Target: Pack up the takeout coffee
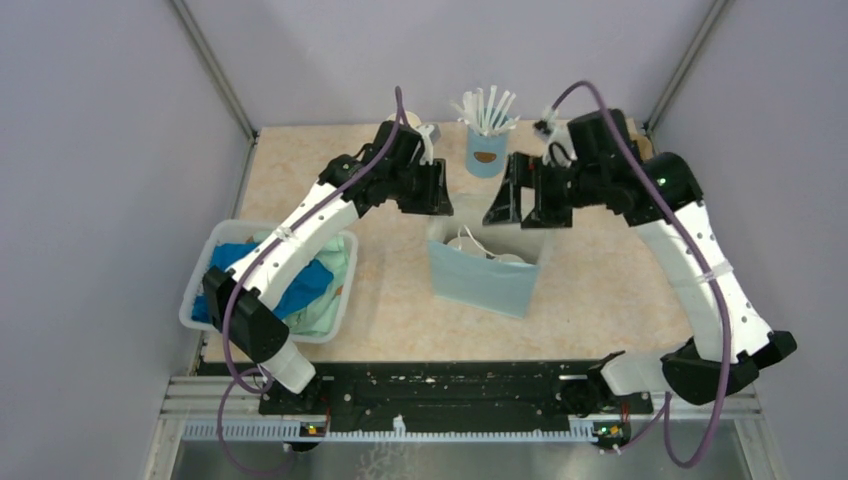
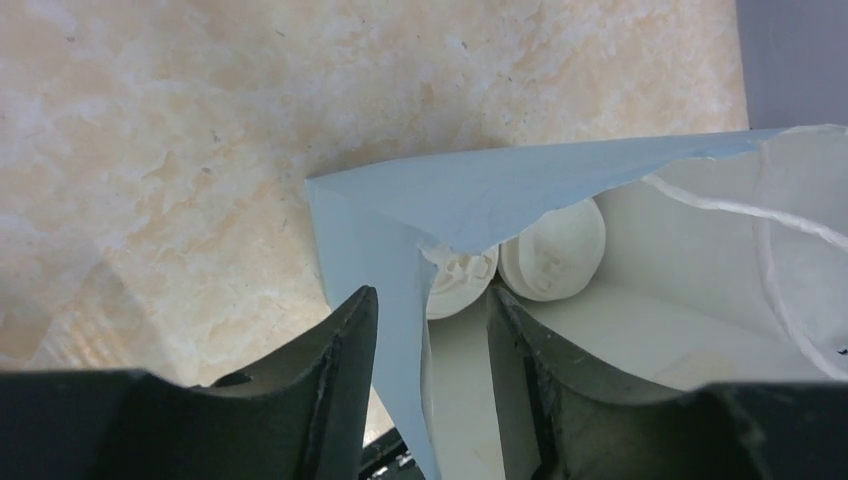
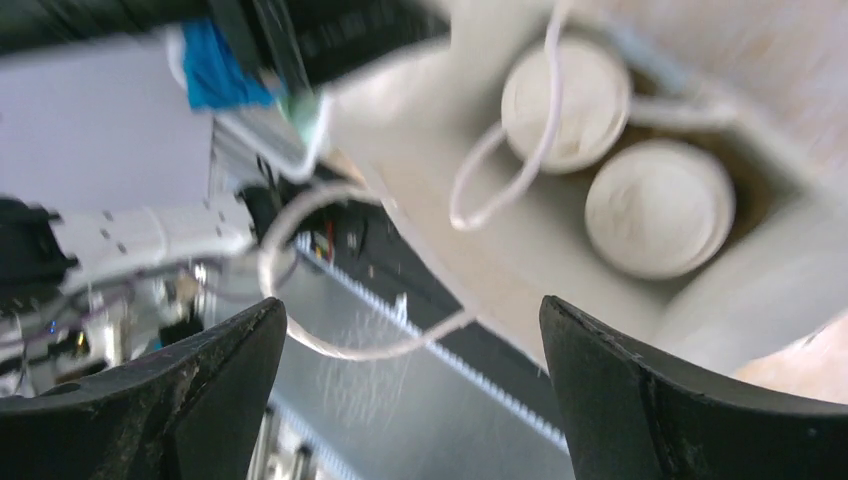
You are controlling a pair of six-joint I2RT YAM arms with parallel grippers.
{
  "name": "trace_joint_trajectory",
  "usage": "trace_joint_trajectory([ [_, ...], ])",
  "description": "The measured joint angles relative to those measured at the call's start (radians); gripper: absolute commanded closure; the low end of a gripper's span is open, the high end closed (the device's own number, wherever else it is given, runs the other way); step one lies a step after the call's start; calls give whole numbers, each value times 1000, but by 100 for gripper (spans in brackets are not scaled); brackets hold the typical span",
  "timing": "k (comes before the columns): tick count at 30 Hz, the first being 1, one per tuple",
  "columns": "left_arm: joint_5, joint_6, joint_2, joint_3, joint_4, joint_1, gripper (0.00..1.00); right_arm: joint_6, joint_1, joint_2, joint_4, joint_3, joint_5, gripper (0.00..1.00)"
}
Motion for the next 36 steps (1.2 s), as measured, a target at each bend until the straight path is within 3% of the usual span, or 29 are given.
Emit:
trace_joint_trajectory([
  [3, 1, 1, -11, 0, 0, 3, 33, -12, -54, 55, 13, 187, 76, 9],
  [8, -1, 2, -60, 3, 0, 12, 25, -21, -180, 211, 162, 400, 205, 17],
  [12, 3, 2, -101, 11, 4, 22, 22, -71, -203, 321, 328, 375, 274, 31],
  [21, -14, 29, -231, 14, 21, 40, 15, -277, -203, 601, 742, 301, 217, 31],
  [27, -56, 49, -306, 14, 21, 47, 14, -467, -190, 794, 843, 410, 131, 31],
  [31, -85, 55, -304, 14, -6, 49, 14, -607, -154, 902, 866, 515, 174, 32],
  [34, -104, 56, -301, 14, -23, 51, 14, -686, -127, 949, 890, 559, 228, 47],
  [36, -114, 57, -300, 14, -32, 53, 14, -723, -116, 969, 919, 570, 259, 66],
])
